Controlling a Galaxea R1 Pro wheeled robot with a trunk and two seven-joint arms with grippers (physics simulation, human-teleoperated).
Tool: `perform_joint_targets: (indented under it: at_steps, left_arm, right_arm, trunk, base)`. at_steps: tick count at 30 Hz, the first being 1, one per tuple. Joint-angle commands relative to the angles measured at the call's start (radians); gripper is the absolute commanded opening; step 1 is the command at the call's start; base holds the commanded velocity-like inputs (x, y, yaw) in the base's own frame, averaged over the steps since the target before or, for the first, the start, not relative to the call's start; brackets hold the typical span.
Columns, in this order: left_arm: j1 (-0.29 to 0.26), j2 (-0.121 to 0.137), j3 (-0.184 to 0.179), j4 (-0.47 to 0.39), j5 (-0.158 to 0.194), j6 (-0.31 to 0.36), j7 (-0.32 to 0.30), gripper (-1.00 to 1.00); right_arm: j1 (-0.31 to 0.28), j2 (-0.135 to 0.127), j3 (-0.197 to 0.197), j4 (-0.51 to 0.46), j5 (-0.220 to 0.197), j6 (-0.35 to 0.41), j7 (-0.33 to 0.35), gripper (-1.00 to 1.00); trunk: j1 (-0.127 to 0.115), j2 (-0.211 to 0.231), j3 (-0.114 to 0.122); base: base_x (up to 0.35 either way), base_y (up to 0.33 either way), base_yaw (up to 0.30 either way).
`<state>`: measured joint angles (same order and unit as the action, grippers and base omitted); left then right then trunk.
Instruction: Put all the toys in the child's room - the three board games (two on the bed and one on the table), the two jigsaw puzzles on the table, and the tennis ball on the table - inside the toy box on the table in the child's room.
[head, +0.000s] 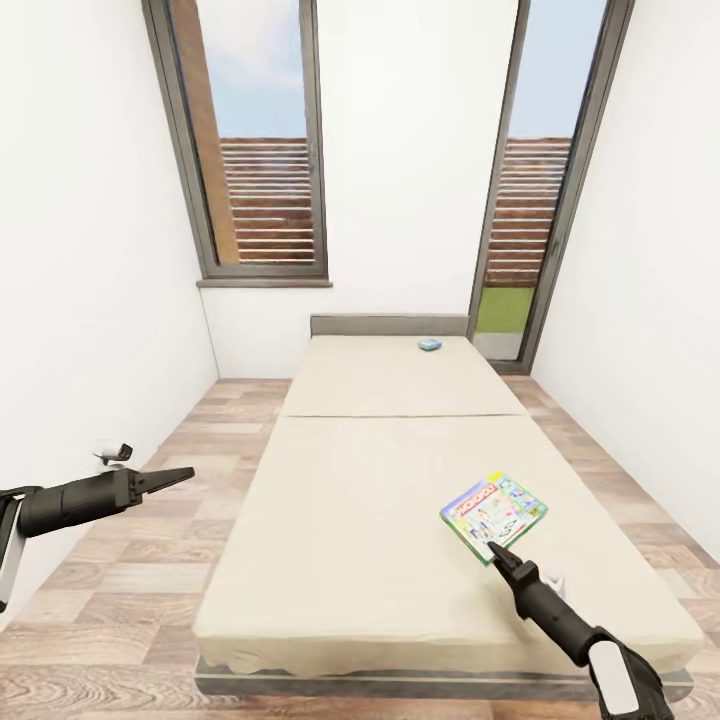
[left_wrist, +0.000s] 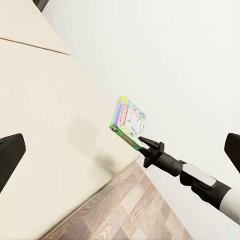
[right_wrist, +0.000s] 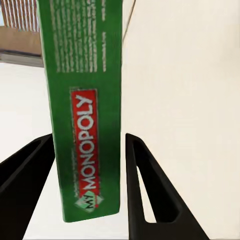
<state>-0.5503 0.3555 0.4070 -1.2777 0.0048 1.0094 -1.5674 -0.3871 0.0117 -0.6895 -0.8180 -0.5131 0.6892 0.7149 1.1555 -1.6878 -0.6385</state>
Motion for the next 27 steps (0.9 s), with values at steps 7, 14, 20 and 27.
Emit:
perform_joint_targets:
  at_steps: [7,14,20,27]
  left_arm:
    - [0.000,0.000,0.001,0.000,0.000,0.011,-0.003,1.00]
    - [0.000,-0.001,0.001,0.000,0.000,0.011,-0.003,1.00]
    - [0.000,-0.006,0.001,0.000,0.000,0.011,-0.003,1.00]
    - [0.000,-0.007,0.001,0.000,0.000,0.011,-0.003,1.00]
  right_arm:
    - [0.003,0.002,0.102,-0.087,0.003,0.049,0.015,-1.00]
    - [0.005,0.002,0.112,-0.089,0.003,0.047,0.016,-1.00]
    - [0.005,0.002,0.111,-0.086,0.004,0.046,0.016,-1.00]
    - [0.005,0.003,0.111,-0.084,0.002,0.045,0.017,-1.00]
  trunk:
    - [-0.027,0.049,0.021]
    - [-0.054,0.098,0.043]
    - [-0.077,0.140,0.062]
    - [-0.104,0.189,0.084]
  base:
    - [0.000,0.000,0.000]
    - [0.000,0.000,0.000]
    - [0.000,0.000,0.000]
    - [0.000,0.000,0.000]
